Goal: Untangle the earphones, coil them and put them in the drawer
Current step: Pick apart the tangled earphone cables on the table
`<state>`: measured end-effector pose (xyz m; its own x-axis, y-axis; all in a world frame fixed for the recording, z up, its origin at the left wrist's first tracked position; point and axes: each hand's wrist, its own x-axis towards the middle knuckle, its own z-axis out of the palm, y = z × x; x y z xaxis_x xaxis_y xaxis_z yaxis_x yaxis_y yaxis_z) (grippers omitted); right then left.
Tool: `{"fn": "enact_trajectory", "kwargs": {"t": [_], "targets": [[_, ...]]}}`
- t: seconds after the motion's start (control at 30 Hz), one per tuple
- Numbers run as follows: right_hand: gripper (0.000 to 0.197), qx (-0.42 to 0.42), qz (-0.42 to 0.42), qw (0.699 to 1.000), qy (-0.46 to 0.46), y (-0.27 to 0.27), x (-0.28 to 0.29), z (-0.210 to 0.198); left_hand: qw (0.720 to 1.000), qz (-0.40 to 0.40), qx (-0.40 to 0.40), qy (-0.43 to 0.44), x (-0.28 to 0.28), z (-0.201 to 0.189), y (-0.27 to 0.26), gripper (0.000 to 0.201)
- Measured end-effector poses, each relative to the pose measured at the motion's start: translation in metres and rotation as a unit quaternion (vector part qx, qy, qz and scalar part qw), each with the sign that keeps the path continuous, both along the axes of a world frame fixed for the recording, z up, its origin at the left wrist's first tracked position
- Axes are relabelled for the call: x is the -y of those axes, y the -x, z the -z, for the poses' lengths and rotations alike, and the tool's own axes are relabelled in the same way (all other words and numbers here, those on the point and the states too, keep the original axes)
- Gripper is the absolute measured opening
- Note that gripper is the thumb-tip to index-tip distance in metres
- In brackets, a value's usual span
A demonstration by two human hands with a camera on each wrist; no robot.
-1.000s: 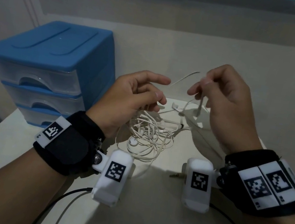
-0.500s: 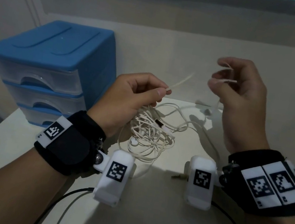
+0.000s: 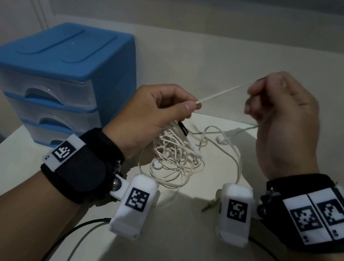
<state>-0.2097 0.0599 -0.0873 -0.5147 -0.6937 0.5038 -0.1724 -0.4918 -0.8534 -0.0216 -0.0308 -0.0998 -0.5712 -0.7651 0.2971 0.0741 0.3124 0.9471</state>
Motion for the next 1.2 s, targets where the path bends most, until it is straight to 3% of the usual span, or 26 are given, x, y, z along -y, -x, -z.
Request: {"fn": "enact_trajectory", "kwargs": {"t": [0.1,0.33,0.53,0.63,0.7,0.8,0.9,1.03,1.2], "targets": [[0.032,0.078,0.044,0.996,0.029,0.001,-0.002,-0.001,1.0,0.015,0.015,0.003,-0.001,0.0,0.001,0.01],[0.033,0.125,0.072,0.988,0.052,0.004,-0.004,-0.003,0.994,0.025,0.106,-0.005,0.0,0.0,-0.005,0.014],[0.026,0.138,0.096,0.986,0.011,0.007,-0.004,-0.001,0.997,-0.014,0.074,-0.027,0.0,-0.001,-0.003,0.01],[0.019,0.077,0.084,0.992,-0.055,0.011,-0.004,-0.001,0.998,-0.028,0.047,-0.014,0.001,-0.001,-0.002,0.011],[0.017,-0.003,0.013,0.994,-0.108,0.009,-0.003,0.0,0.999,-0.027,0.039,-0.001,0.0,-0.001,-0.002,0.01],[0.014,-0.143,-0.125,0.966,-0.177,-0.007,-0.003,0.006,0.999,-0.014,0.029,0.011,-0.001,-0.001,-0.002,0.009],[0.021,-0.182,-0.156,0.955,-0.176,-0.016,-0.001,0.011,1.0,0.0,0.012,0.024,-0.003,-0.001,-0.002,0.01],[0.031,-0.104,-0.107,0.977,-0.154,-0.01,0.005,0.013,0.999,-0.024,-0.011,0.022,-0.002,-0.001,-0.001,0.016],[0.025,0.051,-0.136,0.989,-0.038,-0.008,0.002,0.002,0.998,-0.048,0.0,0.036,0.002,0.0,-0.003,0.025]]}}
